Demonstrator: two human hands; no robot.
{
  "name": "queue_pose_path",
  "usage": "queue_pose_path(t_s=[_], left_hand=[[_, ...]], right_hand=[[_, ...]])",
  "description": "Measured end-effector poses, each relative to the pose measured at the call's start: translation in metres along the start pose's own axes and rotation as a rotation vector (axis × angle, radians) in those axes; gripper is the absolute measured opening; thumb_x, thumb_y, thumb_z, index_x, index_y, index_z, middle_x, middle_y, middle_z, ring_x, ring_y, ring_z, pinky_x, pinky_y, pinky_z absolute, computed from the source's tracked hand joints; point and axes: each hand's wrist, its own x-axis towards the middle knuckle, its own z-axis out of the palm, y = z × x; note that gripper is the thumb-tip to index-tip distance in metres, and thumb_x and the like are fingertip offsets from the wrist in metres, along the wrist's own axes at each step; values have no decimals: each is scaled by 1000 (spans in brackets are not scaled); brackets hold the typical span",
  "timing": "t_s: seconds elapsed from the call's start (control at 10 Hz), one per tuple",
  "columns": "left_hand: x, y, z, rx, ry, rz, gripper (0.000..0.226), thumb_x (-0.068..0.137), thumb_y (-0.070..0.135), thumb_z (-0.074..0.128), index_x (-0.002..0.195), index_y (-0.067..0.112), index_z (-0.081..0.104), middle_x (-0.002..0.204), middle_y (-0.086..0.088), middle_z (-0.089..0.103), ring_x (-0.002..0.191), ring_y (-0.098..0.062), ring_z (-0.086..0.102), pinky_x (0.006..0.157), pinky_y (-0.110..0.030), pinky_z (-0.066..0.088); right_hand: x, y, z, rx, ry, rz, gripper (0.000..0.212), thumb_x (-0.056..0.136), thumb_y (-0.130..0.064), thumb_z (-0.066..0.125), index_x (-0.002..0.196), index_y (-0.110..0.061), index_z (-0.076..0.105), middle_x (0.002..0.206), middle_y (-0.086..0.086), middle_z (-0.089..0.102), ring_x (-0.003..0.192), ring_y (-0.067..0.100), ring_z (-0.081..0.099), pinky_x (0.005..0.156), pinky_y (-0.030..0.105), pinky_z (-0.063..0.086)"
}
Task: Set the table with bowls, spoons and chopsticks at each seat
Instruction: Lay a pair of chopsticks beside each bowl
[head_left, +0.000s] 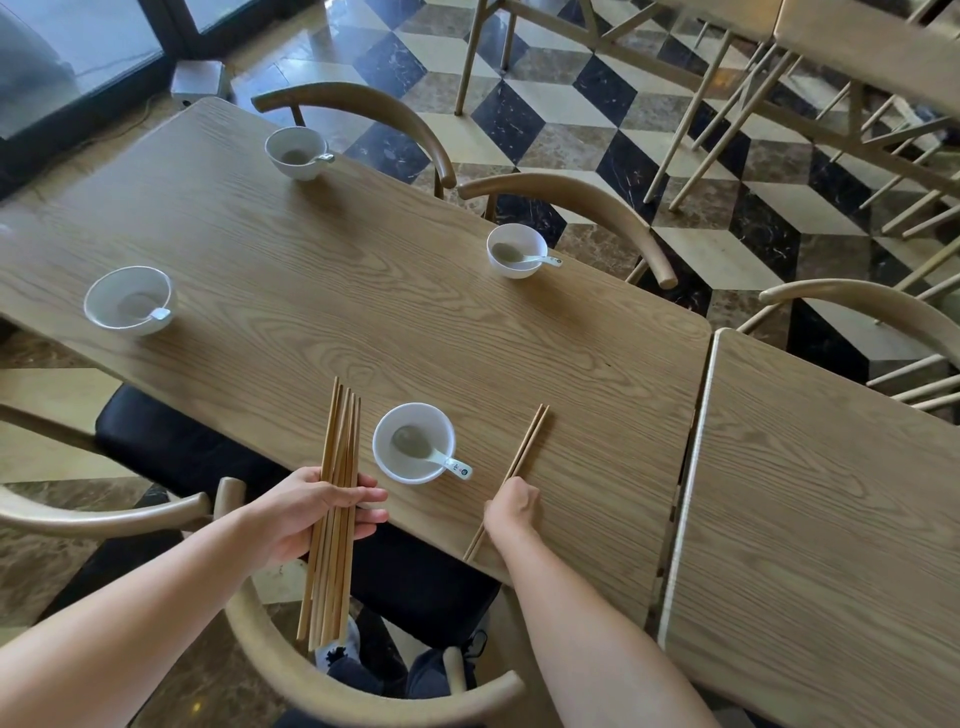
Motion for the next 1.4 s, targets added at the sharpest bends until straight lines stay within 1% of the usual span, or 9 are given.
queue_pose_path(t_s=[0.1,0.4,0.5,0.7,0.8,1.0,1.1,1.3,1.4], left_hand=[[1,0,-1,1,0,0,37,83,-2,75,118,-4,64,110,-25,73,101,-39,73,77,-44,62],[-2,-2,10,14,8,17,38,79,-2,77,115,-5,65,110,-25,73,101,-39,73,77,-45,62],[-6,0,24,32,4,32,51,66,1,85,113,-6,66,109,-28,72,100,-40,73,76,-44,62],[-5,1,72,69,-26,80,46,72,-1,84,114,-7,66,97,-26,75,93,-38,74,76,-42,61],[-1,-7,97,54,-79,58,33,83,-5,73,115,-6,65,97,-23,74,90,-36,74,76,-43,60],[8,-24,130,87,-205,58,21,95,-6,54,114,-11,60,109,-27,73,95,-40,73,82,-54,59],[7,-22,139,161,-311,-12,17,95,-5,53,105,-8,67,109,-31,71,93,-41,74,80,-56,59],[-6,-18,146,316,-614,-123,19,95,3,58,100,-2,76,119,-33,67,108,-43,69,87,-52,57],[-17,-20,145,381,-723,-148,20,96,6,58,104,-1,75,121,-32,66,112,-42,67,89,-50,57]], right_hand=[[4,-2,0,-39,27,47,28,97,-5,37,110,2,60,118,14,62,91,27,58,76,29,43],[-8,-8,-13,-40,8,42,10,87,-11,62,78,-7,58,98,10,67,85,28,68,76,41,61],[-12,-5,-23,-14,-1,31,15,85,-17,67,75,-12,56,97,8,67,86,30,70,74,41,62],[-9,13,-48,215,-112,91,13,87,-5,58,84,6,64,85,21,71,47,25,59,43,27,47],[-18,19,-59,406,-214,146,14,90,7,55,77,6,55,75,24,60,56,26,49,43,27,36],[-59,15,-92,691,-471,-3,24,95,-14,62,103,8,65,70,13,67,52,19,61,45,26,52],[-81,15,-107,785,-547,-63,18,93,-17,66,98,0,69,74,10,69,49,16,60,43,24,47],[-112,27,-116,843,-365,-41,26,88,-4,69,108,12,66,69,11,65,53,19,59,47,27,50],[-131,34,-115,931,-438,-15,8,87,-4,69,90,2,66,68,13,61,59,23,57,54,35,55]])
